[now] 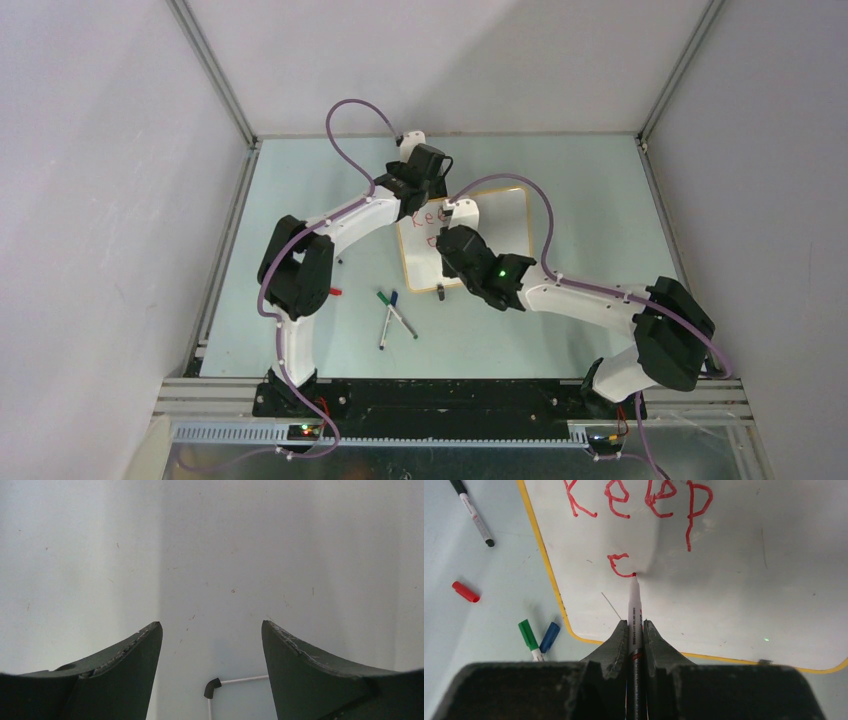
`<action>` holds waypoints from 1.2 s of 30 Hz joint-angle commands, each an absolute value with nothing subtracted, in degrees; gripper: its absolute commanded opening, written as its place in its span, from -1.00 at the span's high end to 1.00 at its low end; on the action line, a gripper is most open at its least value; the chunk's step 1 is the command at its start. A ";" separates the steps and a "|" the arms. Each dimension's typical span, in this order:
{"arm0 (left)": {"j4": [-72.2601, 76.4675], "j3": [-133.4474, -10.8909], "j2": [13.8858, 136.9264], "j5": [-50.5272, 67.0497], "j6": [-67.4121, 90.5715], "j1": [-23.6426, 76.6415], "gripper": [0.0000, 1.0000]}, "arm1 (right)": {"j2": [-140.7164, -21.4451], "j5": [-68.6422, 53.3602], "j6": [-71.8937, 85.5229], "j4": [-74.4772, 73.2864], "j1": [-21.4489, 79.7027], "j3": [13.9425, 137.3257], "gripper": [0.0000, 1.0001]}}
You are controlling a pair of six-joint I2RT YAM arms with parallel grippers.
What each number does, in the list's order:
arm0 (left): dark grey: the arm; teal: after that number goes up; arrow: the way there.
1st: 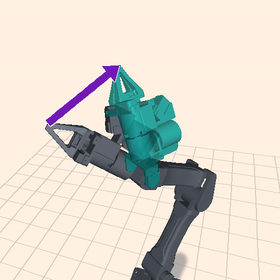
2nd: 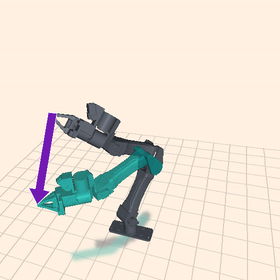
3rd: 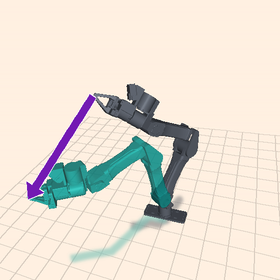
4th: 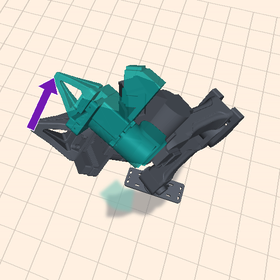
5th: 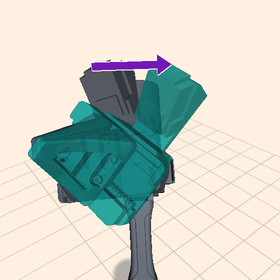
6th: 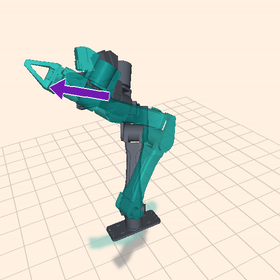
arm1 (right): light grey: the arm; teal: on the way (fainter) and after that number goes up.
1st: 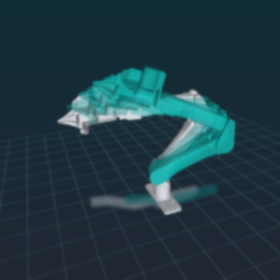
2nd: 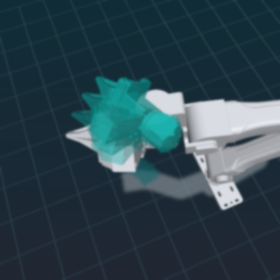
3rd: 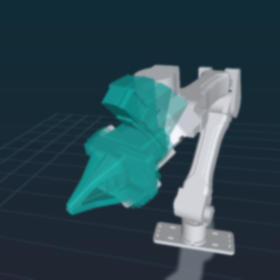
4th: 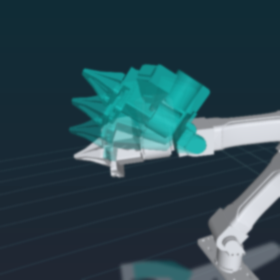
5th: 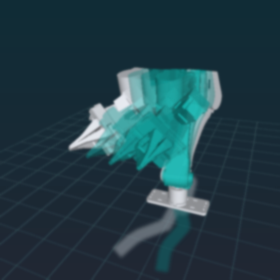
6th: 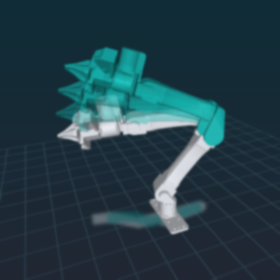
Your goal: Write a sentence on the whiteboard
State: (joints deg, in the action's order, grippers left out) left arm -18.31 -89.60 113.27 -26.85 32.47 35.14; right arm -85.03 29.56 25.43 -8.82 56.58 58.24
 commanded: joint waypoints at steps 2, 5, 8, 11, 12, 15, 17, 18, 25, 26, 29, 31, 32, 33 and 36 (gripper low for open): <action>-19.32 -91.86 113.16 -27.64 31.47 35.86 -0.56 | -82.02 36.43 22.75 -4.61 58.31 58.76 1.00; -19.34 -91.85 113.15 -27.71 31.48 35.86 -0.56 | -79.89 36.96 21.36 -0.05 59.07 55.83 1.00; -19.40 -91.85 113.09 -27.69 31.47 35.86 -0.56 | -77.56 36.81 20.58 2.73 59.05 53.95 1.00; -19.35 -91.84 113.11 -27.72 31.47 35.86 -0.56 | -77.46 36.34 20.01 3.58 58.85 53.59 1.00; -19.38 -91.84 113.11 -27.72 31.47 35.86 -0.56 | -77.58 36.10 19.89 3.81 58.64 53.60 1.00; -19.32 -91.85 113.07 -27.79 31.49 35.86 -0.57 | -78.10 34.54 19.86 4.32 58.12 53.61 1.00; -19.36 -91.85 113.04 -27.78 31.47 35.84 -0.56 | -78.24 33.74 19.93 4.38 57.70 53.61 1.00; -19.35 -91.89 113.04 -27.77 31.47 35.90 -0.56 | -78.32 33.26 19.98 4.39 57.36 53.59 1.00; -19.40 -91.79 113.02 -27.86 31.47 35.90 -0.56 | -78.67 31.97 20.83 3.88 55.96 53.61 1.00; -19.41 -91.82 113.02 -27.86 31.47 35.88 -0.57 | -78.84 31.74 20.96 3.83 55.89 53.55 1.00; -19.34 -91.84 113.03 -27.93 31.48 35.85 -0.57 | -79.16 31.04 21.21 3.78 55.46 53.61 1.00; -19.29 -91.83 113.05 -27.95 31.47 35.85 -0.57 | -79.38 30.57 21.36 3.67 55.16 53.66 1.00; -19.36 -91.84 113.03 -27.95 31.44 35.85 -0.56 | -79.61 30.32 21.51 3.25 55.09 53.91 1.00; -19.39 -91.84 113.03 -27.95 31.39 35.84 -0.56 | -79.84 30.23 21.61 3.03 54.95 54.24 1.00; -19.35 -91.87 113.06 -27.95 31.39 35.86 -0.57 | -80.58 29.67 21.77 2.36 54.82 54.66 1.00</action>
State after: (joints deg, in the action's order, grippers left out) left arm -18.55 -89.65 113.27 -26.85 32.47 35.14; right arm -79.55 30.35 20.97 1.91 55.20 53.74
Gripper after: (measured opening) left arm 0.785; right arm 0.152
